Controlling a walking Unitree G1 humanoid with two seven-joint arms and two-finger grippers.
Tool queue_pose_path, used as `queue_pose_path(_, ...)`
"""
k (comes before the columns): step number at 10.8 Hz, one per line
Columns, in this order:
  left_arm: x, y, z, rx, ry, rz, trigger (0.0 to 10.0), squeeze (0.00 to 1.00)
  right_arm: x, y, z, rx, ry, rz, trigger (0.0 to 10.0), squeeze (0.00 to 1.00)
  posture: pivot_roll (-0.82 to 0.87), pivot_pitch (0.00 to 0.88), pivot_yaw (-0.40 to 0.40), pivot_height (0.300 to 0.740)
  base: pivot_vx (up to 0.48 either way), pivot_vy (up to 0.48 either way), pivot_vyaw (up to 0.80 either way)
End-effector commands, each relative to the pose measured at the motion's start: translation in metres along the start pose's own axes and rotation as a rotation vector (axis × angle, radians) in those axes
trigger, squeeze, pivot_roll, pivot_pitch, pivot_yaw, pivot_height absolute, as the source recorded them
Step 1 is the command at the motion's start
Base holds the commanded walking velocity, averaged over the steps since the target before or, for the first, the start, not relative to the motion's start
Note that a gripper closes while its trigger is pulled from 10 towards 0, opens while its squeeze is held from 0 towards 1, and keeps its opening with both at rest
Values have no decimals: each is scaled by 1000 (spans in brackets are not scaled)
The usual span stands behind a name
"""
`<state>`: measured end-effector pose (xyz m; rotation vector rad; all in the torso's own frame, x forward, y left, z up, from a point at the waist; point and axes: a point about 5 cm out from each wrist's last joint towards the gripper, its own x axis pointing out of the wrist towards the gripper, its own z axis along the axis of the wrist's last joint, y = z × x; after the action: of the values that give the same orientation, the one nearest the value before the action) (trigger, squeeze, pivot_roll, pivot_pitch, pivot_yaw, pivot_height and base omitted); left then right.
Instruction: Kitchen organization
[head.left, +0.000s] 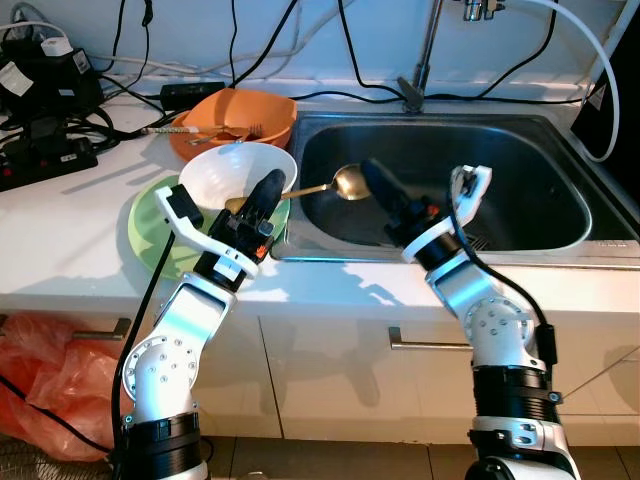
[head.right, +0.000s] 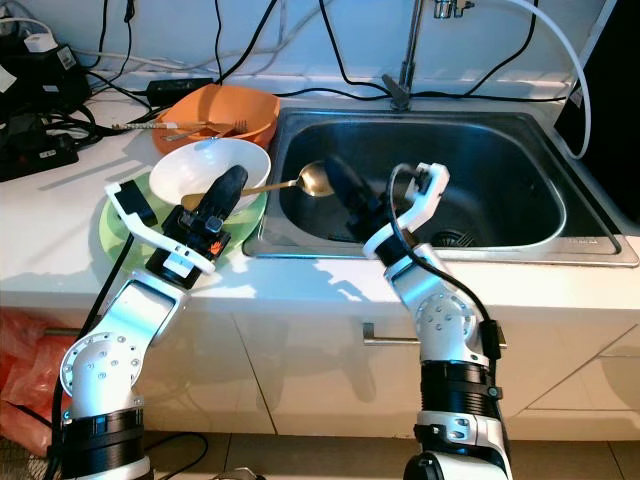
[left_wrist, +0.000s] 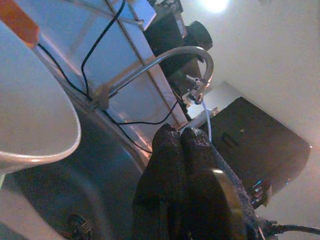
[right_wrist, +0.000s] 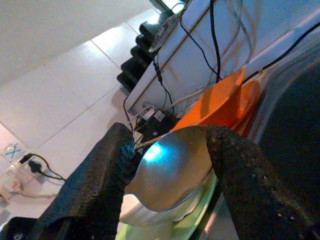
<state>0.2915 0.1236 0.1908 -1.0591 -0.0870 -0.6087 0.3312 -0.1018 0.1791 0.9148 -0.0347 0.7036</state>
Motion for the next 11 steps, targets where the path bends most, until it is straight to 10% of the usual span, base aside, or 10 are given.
queue_pose_path(1, 8, -18, -10, -34, 48, -104, 0, 0, 8, 6, -22, 49, 89, 45, 10000, 0, 116, 32, 20, 740, 0, 0, 0)
queue_pose_path(4, 8, -18, -12, -37, 55, -104, 0, 0, 8, -1, -34, 42, 127, 19, 10000, 0, 117, 34, 19, 740, 0, 0, 0)
queue_pose_path(5, 8, -19, -14, -40, 64, -107, 0, 0, 10, -1, -36, 55, 118, 23, 0, 0, 115, 34, 20, 740, 0, 0, 0)
queue_pose_path(11, 9, -20, -14, -36, 68, -115, 0, 0, 16, -14, -51, 39, 142, -52, 0, 0, 121, 31, 21, 740, 0, 0, 0)
